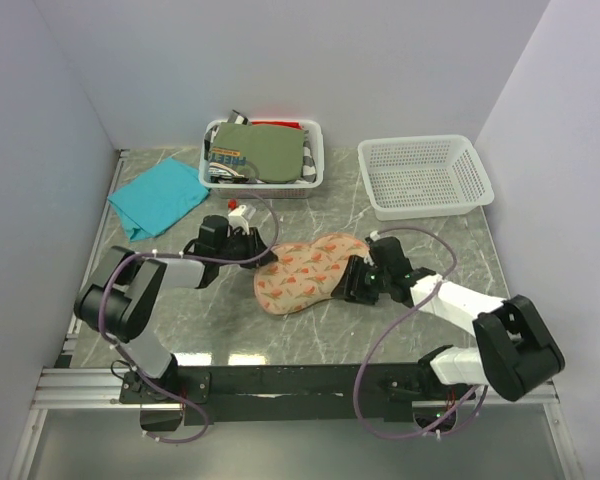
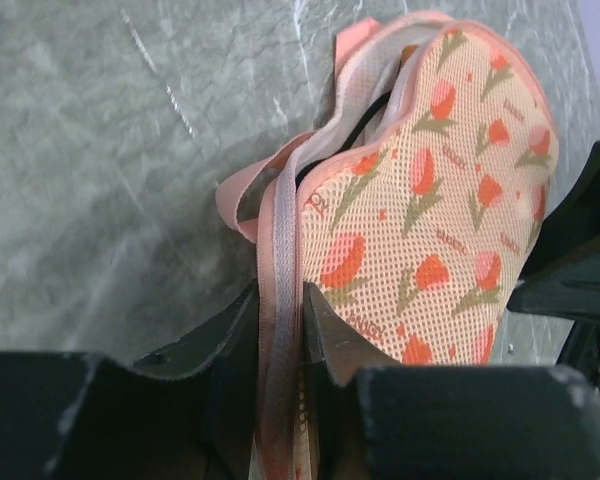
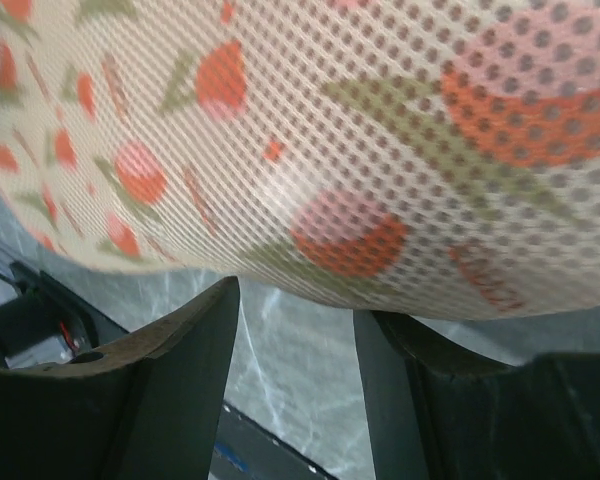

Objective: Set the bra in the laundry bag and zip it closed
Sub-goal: Adjust the laundry bag at the center of the board.

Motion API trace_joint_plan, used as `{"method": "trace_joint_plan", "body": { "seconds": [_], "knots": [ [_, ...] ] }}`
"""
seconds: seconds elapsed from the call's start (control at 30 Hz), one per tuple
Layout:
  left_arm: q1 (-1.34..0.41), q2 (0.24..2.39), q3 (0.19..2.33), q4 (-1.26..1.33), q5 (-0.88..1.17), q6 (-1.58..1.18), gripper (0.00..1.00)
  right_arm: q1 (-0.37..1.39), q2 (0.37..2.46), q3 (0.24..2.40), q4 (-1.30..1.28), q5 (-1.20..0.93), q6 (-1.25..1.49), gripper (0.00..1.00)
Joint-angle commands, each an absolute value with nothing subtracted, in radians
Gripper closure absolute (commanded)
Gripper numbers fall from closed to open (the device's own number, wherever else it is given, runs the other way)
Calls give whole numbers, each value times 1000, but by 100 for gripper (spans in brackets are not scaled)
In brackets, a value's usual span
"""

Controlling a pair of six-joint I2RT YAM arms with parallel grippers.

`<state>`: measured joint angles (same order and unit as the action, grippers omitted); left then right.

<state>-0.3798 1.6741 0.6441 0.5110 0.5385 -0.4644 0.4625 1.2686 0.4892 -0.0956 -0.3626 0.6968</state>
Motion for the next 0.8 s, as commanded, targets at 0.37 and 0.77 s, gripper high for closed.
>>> {"method": "trace_joint_plan", "body": {
  "seconds": [0.37,0.77],
  "knots": [
    [-548,1399,396,494,167,-709,69,440,1497,756,-38,-256,623,43],
    [-653,1198,348,335,-58,-821,27,376,1514,882,-156,-204,529,40]
  ]
}}
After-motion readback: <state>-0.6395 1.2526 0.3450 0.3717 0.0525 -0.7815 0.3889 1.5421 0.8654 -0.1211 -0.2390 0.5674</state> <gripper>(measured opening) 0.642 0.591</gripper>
